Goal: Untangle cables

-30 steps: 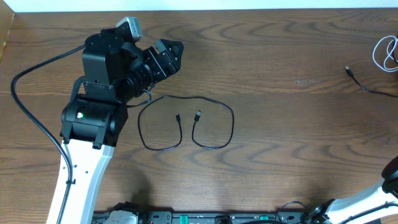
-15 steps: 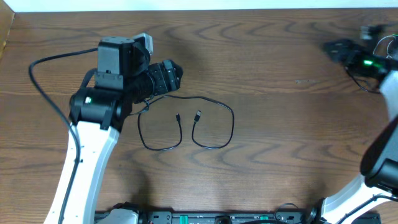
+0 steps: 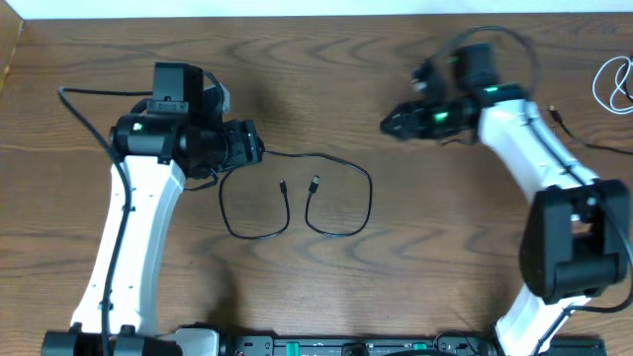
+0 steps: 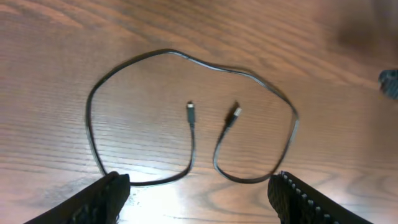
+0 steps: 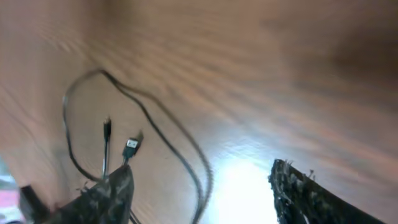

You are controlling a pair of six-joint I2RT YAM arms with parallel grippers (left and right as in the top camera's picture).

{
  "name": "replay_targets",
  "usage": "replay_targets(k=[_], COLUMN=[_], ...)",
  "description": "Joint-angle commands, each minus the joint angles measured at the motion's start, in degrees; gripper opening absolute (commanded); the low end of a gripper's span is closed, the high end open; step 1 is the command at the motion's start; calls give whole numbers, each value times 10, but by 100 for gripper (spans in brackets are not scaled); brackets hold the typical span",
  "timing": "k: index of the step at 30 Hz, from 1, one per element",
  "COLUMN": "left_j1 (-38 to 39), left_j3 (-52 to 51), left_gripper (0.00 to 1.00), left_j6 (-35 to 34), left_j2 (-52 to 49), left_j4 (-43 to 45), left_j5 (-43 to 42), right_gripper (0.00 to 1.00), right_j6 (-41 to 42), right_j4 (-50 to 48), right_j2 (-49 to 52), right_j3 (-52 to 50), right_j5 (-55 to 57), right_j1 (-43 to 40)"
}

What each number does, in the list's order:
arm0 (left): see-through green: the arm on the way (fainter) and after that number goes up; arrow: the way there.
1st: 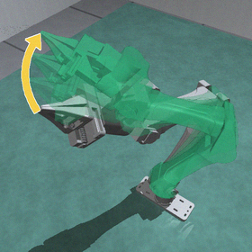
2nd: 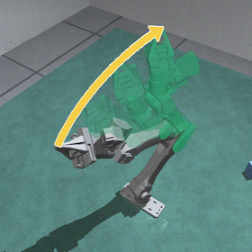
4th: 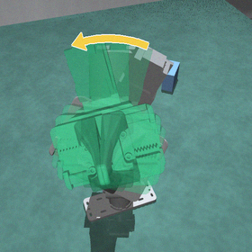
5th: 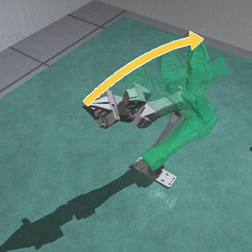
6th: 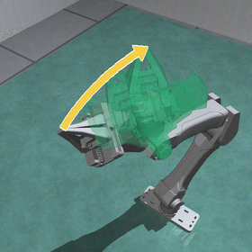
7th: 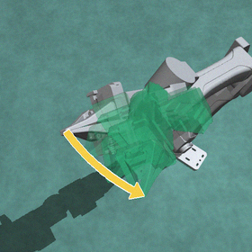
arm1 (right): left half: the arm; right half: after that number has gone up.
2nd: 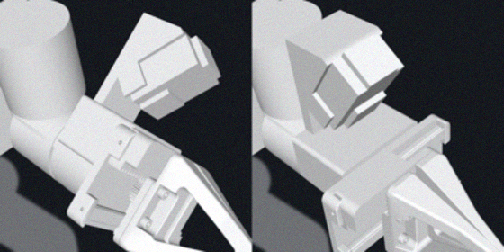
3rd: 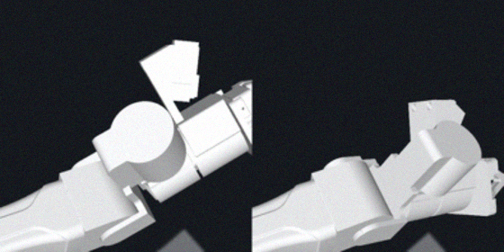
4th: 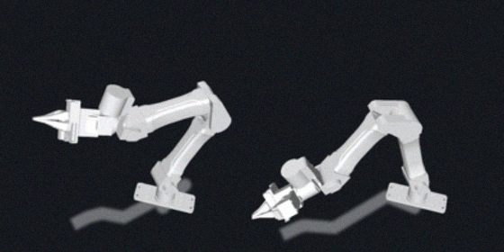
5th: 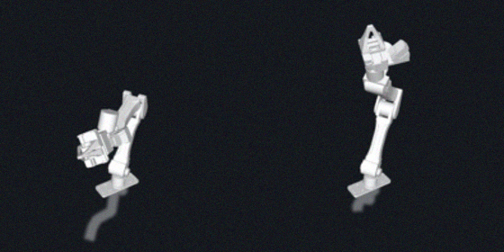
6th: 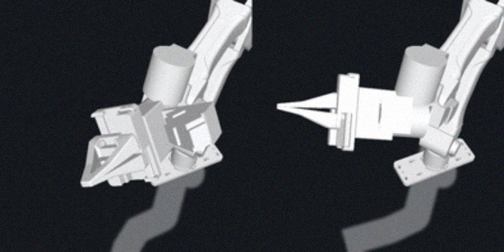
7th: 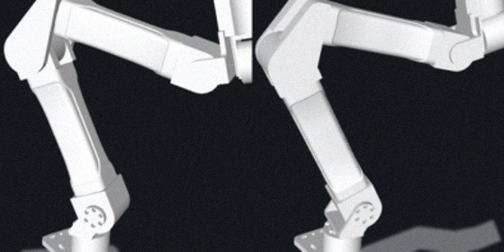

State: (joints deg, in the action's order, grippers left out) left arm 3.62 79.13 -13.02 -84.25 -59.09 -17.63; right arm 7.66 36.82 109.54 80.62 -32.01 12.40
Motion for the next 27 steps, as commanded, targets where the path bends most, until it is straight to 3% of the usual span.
replay_targets(k=[1, 4, 8, 14, 20, 27], left_j1=[-10, -18, -21, -21, -21, -21], left_j3=[6, 6, 6, 6, 6, 6], left_gripper=[76, 76, 76, 76, 76, 76], left_j6=[14, 14, 14, 14, 14, 14], left_j2=[-21, -30, -31, -31, -31, -31], left_j4=[-4, -6, -7, -2, -3, -3], left_j5=[23, 23, 23, 23, 22, 20], right_gripper=[64, 65, 63, 56, 55, 31], right_j6=[64, 107, 106, 14, -42, -47], right_j4=[2, 3, 2, 5, 25, 28], right_j2=[-15, -11, 3, 48, 78, 104], right_j3=[2, 2, 2, 2, 2, 2], right_j5=[129, 207, 188, 106, 96, 110], right_j1=[66, 109, 125, 126, 125, 126])
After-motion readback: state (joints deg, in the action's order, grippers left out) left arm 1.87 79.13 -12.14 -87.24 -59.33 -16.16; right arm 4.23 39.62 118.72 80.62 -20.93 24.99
